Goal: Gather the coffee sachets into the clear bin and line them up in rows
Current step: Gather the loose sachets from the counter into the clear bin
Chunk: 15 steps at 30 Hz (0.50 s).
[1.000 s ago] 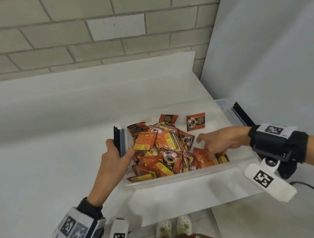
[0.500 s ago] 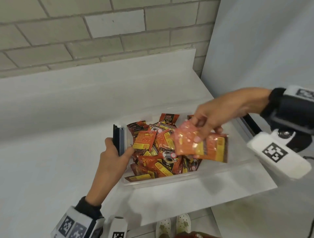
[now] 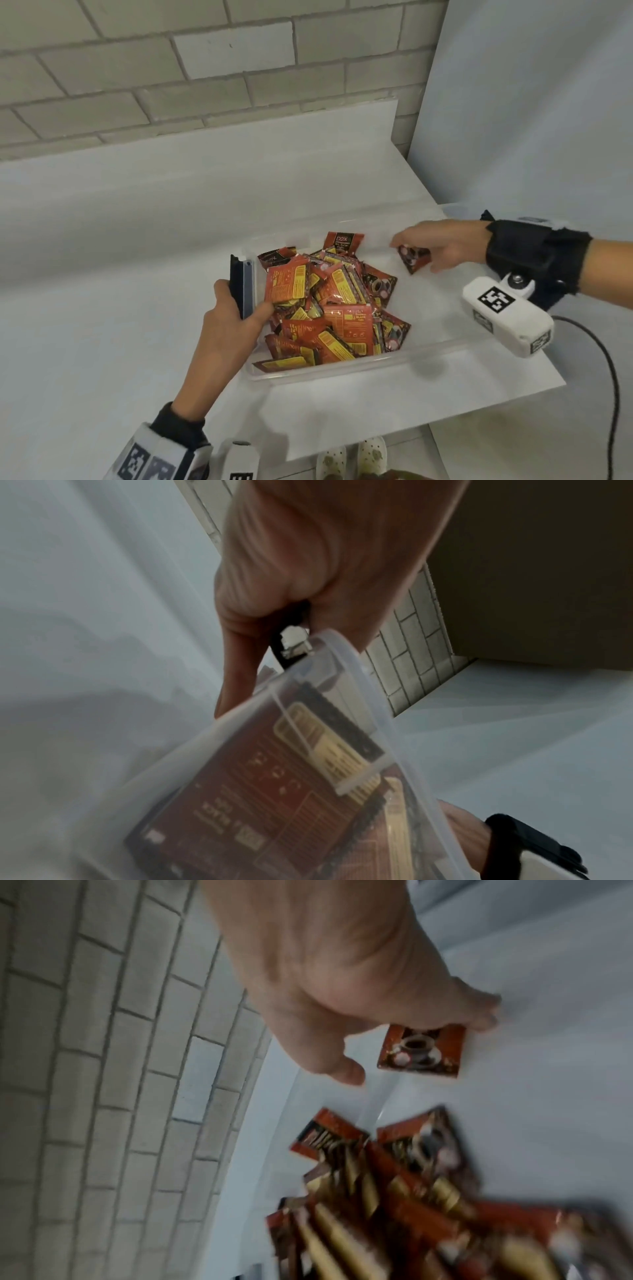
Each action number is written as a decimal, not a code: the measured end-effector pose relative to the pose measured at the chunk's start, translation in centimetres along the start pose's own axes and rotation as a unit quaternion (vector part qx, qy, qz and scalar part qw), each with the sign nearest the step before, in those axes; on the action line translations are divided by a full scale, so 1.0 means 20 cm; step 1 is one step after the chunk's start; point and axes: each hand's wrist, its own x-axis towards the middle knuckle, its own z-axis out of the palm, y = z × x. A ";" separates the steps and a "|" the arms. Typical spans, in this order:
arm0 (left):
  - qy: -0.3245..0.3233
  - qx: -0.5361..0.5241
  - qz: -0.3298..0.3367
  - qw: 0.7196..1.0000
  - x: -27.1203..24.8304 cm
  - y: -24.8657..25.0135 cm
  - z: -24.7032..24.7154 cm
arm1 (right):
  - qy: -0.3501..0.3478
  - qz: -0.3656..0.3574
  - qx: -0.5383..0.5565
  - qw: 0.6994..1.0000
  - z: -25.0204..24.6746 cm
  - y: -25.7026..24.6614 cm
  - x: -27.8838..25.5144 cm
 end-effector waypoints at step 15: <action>0.000 0.001 -0.004 1.000 0.00 -0.01 0.00 | -0.041 -0.011 0.301 0.953 0.15 -0.13 -0.02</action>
